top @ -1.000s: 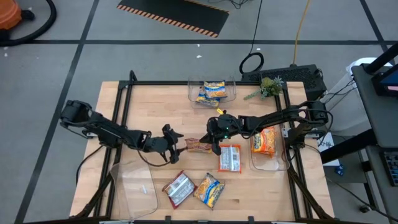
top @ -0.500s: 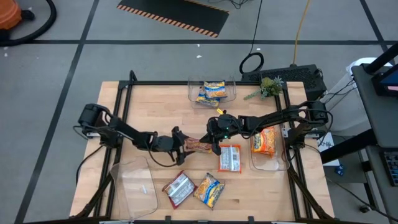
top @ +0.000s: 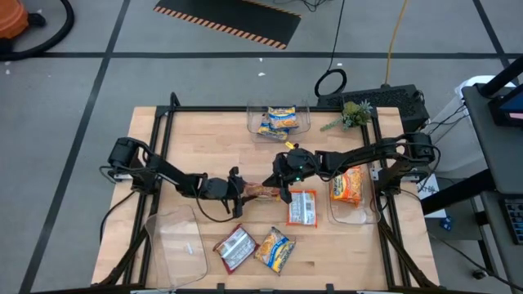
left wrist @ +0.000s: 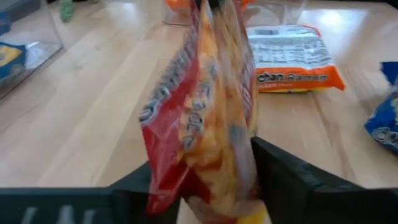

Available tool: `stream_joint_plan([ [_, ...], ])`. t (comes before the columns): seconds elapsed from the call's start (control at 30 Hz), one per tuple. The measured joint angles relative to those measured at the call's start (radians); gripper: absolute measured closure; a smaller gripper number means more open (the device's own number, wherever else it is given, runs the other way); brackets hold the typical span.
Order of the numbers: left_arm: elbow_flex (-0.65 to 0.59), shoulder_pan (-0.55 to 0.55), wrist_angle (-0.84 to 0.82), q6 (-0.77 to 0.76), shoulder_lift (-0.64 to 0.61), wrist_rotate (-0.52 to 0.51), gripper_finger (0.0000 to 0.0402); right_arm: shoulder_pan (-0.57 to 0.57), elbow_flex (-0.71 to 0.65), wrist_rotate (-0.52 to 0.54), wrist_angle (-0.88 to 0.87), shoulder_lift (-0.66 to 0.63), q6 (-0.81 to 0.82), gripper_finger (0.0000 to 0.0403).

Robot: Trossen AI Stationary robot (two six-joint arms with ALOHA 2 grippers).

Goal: Sort Maruchan noodles
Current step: Put the top red noodle pack into the left transparent bin

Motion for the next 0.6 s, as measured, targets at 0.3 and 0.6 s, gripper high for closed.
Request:
stream_joint_plan([
  [0.3, 0.000, 0.000, 0.010, 0.014, 0.000, 0.009, 0.0282, 0.011, 0.000, 0.002, -0.102, -0.131, -0.015, 0.0403],
  [0.6, 0.000, -0.010, 0.008, 0.017, -0.089, 0.005, 0.0278, 0.029, 0.000, 0.004, -0.216, -0.252, -0.022, 0.0403],
])
